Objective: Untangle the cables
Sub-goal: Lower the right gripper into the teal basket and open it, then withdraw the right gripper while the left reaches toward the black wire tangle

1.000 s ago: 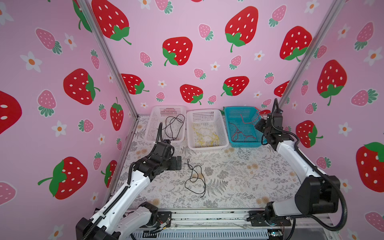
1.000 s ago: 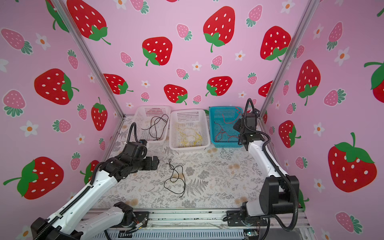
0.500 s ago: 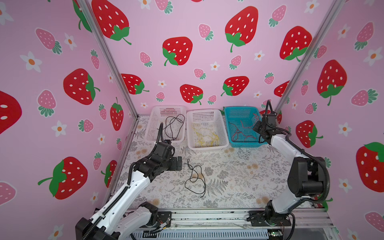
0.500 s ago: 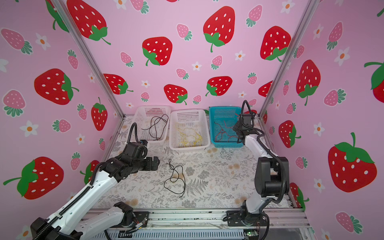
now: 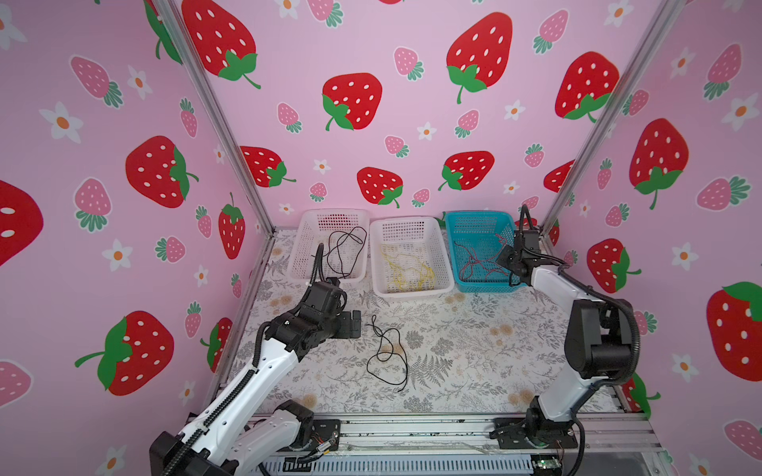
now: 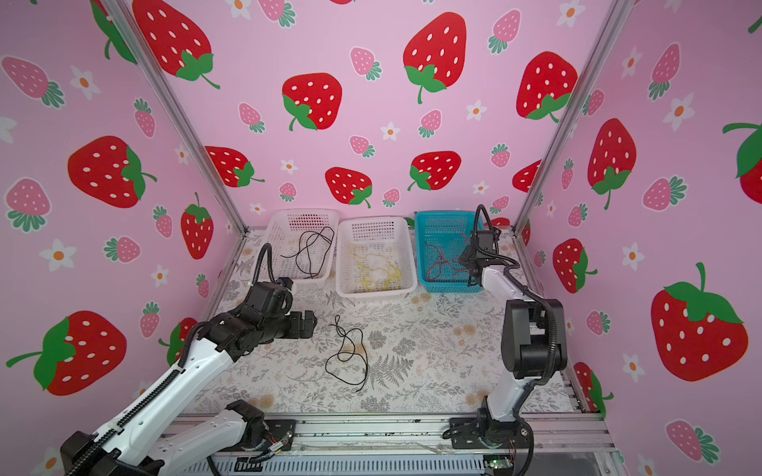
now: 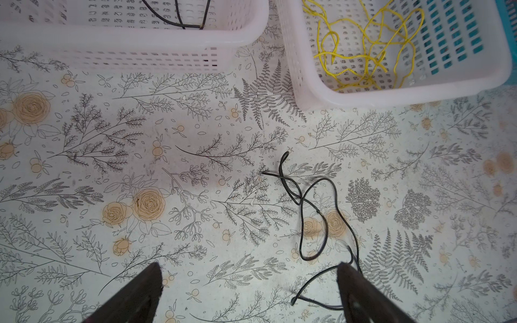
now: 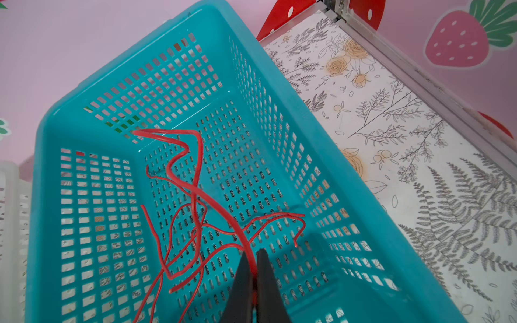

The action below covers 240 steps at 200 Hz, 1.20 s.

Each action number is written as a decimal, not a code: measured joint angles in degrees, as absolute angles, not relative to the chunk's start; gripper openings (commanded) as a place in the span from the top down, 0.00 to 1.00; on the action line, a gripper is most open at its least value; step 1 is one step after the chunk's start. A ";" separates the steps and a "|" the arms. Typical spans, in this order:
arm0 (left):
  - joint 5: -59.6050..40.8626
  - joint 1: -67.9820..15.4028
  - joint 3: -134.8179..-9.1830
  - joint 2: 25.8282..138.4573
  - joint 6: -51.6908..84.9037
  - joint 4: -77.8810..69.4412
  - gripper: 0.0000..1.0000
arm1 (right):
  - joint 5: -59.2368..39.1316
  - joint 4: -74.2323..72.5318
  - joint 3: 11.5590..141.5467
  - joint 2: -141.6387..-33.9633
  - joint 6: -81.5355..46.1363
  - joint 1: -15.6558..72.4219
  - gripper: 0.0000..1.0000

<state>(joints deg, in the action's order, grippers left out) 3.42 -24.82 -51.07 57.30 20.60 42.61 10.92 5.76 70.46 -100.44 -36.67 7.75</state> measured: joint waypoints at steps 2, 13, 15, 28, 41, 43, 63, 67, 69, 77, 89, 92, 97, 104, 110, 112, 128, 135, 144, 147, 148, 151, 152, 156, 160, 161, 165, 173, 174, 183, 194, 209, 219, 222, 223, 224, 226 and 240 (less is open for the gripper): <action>3.42 -24.82 -51.07 57.30 20.58 42.61 0.01 | 10.87 5.76 70.46 -100.49 -36.67 7.73 1.00; 3.42 -24.82 -51.07 57.30 20.60 42.65 0.01 | 10.52 5.65 70.46 -100.99 -36.67 7.73 0.99; 3.42 -24.82 -51.07 57.30 20.60 42.65 0.01 | 10.41 5.63 70.46 -101.08 -36.67 7.73 0.99; 3.42 -24.82 -51.07 57.30 20.58 42.72 0.01 | 9.91 5.61 70.46 -101.71 -36.64 7.73 0.99; 3.42 -24.82 -51.07 57.30 20.58 42.72 0.01 | 9.47 5.61 70.46 -102.32 -36.64 7.73 0.97; 3.42 -24.82 -51.07 57.30 20.58 42.72 0.01 | 9.41 5.61 70.46 -102.39 -36.64 7.75 0.97; 3.42 -24.82 -51.07 57.30 20.58 42.74 0.01 | 8.93 5.61 70.46 -102.80 -36.58 7.73 0.92; 3.42 -24.82 -51.07 57.30 20.60 42.74 0.01 | 8.86 5.61 70.46 -102.80 -36.62 7.73 0.91; 3.42 -24.82 -51.07 57.30 20.58 42.74 0.01 | 8.84 5.63 70.46 -102.80 -36.56 7.73 0.91; 3.42 -24.82 -51.07 57.30 20.58 42.74 0.01 | 8.73 5.58 70.46 -102.80 -36.51 7.75 0.89; 3.42 -24.82 -51.07 57.30 20.58 42.74 0.01 | 8.60 5.58 70.46 -102.80 -36.40 7.73 0.87; 3.44 -24.82 -51.07 57.30 20.58 42.74 0.01 | 8.51 5.58 70.46 -102.80 -36.38 7.73 0.87; 3.42 -24.82 -51.07 57.30 20.58 42.74 0.01 | 8.49 5.58 70.46 -102.80 -36.32 7.73 0.86; 3.44 -24.82 -51.07 57.30 20.58 42.76 0.01 | 8.45 5.58 70.46 -102.80 -36.29 7.75 0.84; 3.44 -24.82 -51.07 57.30 20.58 42.76 0.01 | 8.45 5.56 70.46 -102.80 -36.32 7.73 0.83; 3.44 -24.82 -51.07 57.30 20.58 42.76 0.01 | 8.40 5.56 70.46 -102.80 -36.23 7.73 0.82; 3.44 -24.82 -51.07 57.30 20.58 42.78 0.01 | 8.38 5.58 70.46 -102.80 -36.18 7.73 0.79; 3.44 -24.82 -51.07 57.30 20.58 42.78 0.01 | 8.36 5.58 70.46 -102.80 -36.16 7.73 0.77; 3.44 -24.82 -51.07 57.30 20.58 42.81 0.01 | 8.27 5.56 70.46 -102.80 -36.12 7.73 0.75; 3.44 -24.82 -51.07 57.30 20.58 42.83 0.01 | 8.25 5.58 70.46 -102.80 -36.21 7.73 0.74; 3.44 -24.82 -51.07 57.30 20.58 42.83 0.01 | 8.27 5.58 70.46 -102.80 -36.16 7.73 0.74; 3.44 -24.82 -51.07 57.30 20.58 42.87 0.01 | 8.23 5.61 70.46 -102.80 -36.12 7.73 0.73; 3.46 -24.82 -51.07 57.30 20.58 42.87 0.01 | 8.23 5.58 70.46 -102.80 -36.16 7.73 0.73; 3.46 -24.82 -51.07 57.30 20.58 42.94 0.01 | 8.21 5.58 70.46 -102.80 -36.16 7.73 0.72; 3.46 -24.82 -51.07 57.30 20.58 43.00 0.01 | 8.10 5.58 70.46 -102.80 -36.23 7.73 0.72; 3.46 -24.82 -51.07 57.30 20.58 43.00 0.01 | 8.08 5.58 70.46 -102.80 -36.18 7.73 0.71; 3.49 -24.82 -51.07 57.30 20.58 43.09 0.01 | 8.03 5.58 70.48 -102.80 -36.14 7.73 0.71; 3.68 -24.82 -51.07 57.30 20.58 43.20 0.01 | 7.88 5.58 70.48 -102.80 -36.23 7.73 0.67; 3.70 -24.82 -51.07 57.30 20.60 43.20 0.01 | 7.84 5.58 70.48 -102.80 -36.18 7.73 0.66; 4.14 -24.82 -51.07 57.30 20.60 43.40 0.01 | 7.66 5.61 70.50 -102.80 -35.97 7.73 0.59; 4.58 -24.82 -51.07 57.14 20.62 43.66 0.01 | 7.03 5.54 70.57 -102.76 -36.18 7.73 0.45; 4.97 -24.82 -51.07 56.66 20.91 43.68 0.01 | 6.04 5.56 70.70 -102.30 -35.16 7.70 0.30; 5.10 -24.82 -51.07 56.23 21.28 43.64 0.01 | 5.02 5.41 70.67 -101.51 -34.92 7.70 0.23; 5.13 -24.82 -51.07 56.10 21.43 43.62 0.01 | 4.89 5.32 70.63 -101.14 -34.54 7.70 0.21; 5.15 -24.82 -51.07 56.03 21.50 43.59 0.01 | 4.84 5.30 70.63 -101.08 -34.44 7.70 0.21; 5.15 -24.82 -51.07 55.99 21.52 43.59 0.01 | 4.73 5.30 70.63 -101.01 -34.41 7.70 0.19; 5.15 -24.82 -51.07 55.92 21.61 43.59 0.01 | 4.40 5.17 70.59 -100.73 -34.79 7.70 0.18; 5.17 -24.82 -51.07 55.59 22.57 43.57 0.01 | 3.31 3.92 69.78 -98.17 -34.59 7.70 0.12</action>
